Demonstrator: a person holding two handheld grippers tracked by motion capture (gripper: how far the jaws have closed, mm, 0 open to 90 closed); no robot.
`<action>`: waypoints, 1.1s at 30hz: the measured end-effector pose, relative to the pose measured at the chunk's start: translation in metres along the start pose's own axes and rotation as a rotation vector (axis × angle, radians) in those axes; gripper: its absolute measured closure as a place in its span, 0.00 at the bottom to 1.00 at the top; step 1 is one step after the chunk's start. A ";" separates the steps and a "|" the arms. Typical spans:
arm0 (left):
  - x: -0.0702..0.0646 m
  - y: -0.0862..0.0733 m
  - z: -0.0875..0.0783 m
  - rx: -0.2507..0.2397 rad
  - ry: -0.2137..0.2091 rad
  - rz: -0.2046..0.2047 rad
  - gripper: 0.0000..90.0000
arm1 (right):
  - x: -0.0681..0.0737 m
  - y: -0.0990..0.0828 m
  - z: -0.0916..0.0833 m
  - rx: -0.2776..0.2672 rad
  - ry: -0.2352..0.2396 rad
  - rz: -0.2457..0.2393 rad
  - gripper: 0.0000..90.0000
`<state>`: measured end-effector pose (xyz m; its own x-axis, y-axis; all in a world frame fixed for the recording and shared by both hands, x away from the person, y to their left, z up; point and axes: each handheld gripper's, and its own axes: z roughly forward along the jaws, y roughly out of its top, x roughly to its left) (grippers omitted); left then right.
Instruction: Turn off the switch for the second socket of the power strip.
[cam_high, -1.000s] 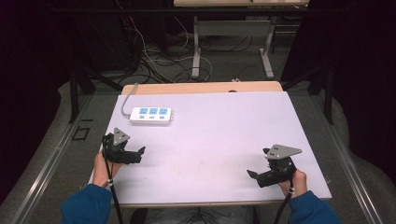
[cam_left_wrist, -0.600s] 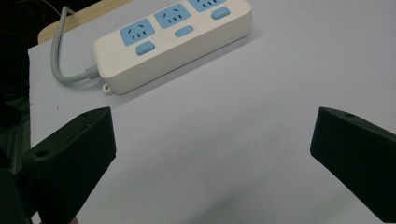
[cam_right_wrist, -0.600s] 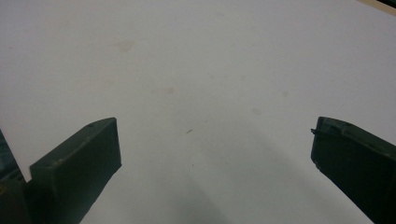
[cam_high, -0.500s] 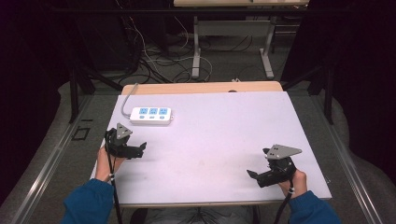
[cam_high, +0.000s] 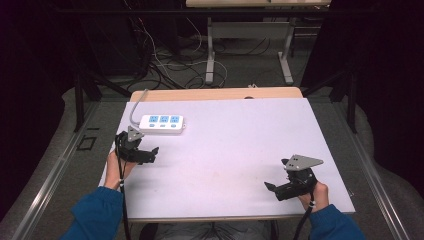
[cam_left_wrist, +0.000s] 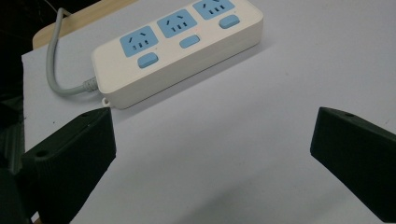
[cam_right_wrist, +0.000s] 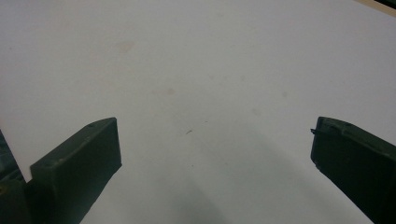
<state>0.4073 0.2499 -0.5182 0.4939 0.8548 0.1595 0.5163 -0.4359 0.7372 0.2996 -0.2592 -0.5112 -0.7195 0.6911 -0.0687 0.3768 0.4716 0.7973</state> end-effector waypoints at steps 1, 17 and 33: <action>0.001 0.001 0.000 0.002 -0.003 -0.002 0.00 | 0.000 0.000 0.000 0.000 0.000 -0.001 0.01; 0.010 0.018 0.011 -0.002 0.000 -0.006 0.00 | -0.001 0.000 0.000 -0.002 -0.001 -0.005 0.01; 0.018 0.038 0.023 -0.002 -0.008 -0.011 0.00 | -0.001 0.000 0.002 0.000 0.011 -0.010 0.02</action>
<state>0.4513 0.2420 -0.5026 0.4935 0.8574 0.1460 0.5206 -0.4257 0.7401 0.3016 -0.2592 -0.5126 -0.7294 0.6805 -0.0699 0.3698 0.4783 0.7966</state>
